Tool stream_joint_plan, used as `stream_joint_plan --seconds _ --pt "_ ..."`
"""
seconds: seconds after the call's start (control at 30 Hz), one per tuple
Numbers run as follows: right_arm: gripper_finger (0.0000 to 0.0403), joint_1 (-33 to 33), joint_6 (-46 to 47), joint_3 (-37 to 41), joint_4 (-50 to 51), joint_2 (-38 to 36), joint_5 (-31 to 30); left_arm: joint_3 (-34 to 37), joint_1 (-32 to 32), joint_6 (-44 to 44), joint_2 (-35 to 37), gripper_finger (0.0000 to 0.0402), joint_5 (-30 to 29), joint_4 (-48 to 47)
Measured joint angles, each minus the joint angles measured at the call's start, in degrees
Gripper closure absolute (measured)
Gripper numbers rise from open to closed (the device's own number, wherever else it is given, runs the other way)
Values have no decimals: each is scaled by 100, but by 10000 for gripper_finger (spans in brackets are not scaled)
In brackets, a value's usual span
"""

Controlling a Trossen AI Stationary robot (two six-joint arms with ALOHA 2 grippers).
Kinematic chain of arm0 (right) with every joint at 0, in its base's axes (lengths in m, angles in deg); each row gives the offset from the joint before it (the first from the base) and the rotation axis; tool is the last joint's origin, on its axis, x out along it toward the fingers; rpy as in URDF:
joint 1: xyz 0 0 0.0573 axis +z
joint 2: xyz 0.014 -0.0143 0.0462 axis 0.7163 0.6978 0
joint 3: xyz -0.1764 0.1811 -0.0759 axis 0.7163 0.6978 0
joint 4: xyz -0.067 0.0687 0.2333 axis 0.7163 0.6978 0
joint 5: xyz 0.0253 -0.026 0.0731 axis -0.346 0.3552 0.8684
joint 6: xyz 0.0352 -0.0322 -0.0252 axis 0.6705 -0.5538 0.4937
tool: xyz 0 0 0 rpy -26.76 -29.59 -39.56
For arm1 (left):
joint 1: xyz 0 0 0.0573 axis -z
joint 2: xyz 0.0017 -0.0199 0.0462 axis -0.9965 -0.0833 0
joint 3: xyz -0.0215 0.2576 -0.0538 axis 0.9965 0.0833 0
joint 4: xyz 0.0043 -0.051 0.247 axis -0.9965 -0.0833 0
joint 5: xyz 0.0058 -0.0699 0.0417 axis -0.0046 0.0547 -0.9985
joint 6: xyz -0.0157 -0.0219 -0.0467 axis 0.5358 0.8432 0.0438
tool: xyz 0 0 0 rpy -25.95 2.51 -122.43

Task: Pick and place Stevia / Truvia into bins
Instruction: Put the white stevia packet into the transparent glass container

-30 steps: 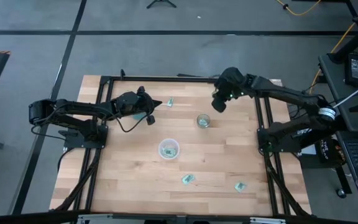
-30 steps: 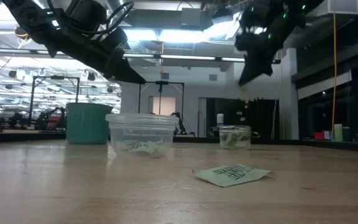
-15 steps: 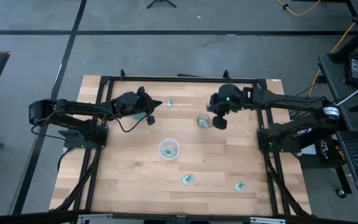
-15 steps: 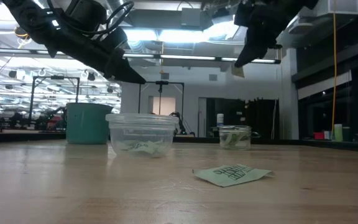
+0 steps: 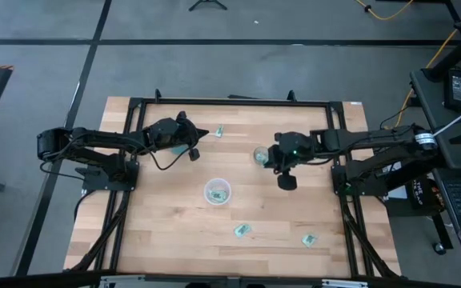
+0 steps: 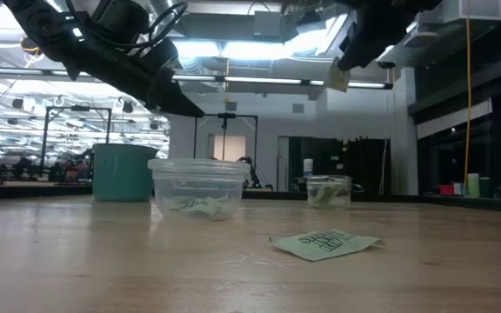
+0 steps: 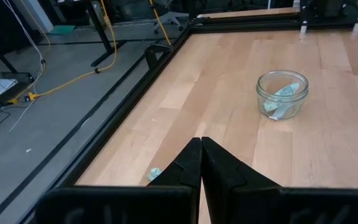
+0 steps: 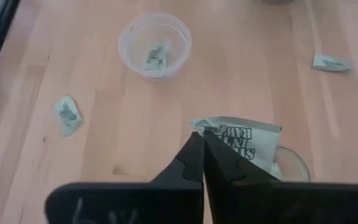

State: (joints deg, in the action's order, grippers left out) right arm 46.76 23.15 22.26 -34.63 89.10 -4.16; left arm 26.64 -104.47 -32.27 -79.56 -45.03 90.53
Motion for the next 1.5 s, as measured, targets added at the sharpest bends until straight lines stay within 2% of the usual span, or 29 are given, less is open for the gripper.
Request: stream_joint_plan --seconds 0.4,0.57,0.83,1.5 --pt "403 -166 -121 -4 -277 382 7 0 0 -2 0 398 0 -2" --pt "403 -619 30 -4 -274 732 711 0 0 -2 0 398 0 -2" --pt "403 -1230 -16 -4 -164 1222 1502 0 0 0 0 398 0 -2" --pt "403 -1858 -257 -4 -136 2156 1557 0 0 4 0 398 0 -17"
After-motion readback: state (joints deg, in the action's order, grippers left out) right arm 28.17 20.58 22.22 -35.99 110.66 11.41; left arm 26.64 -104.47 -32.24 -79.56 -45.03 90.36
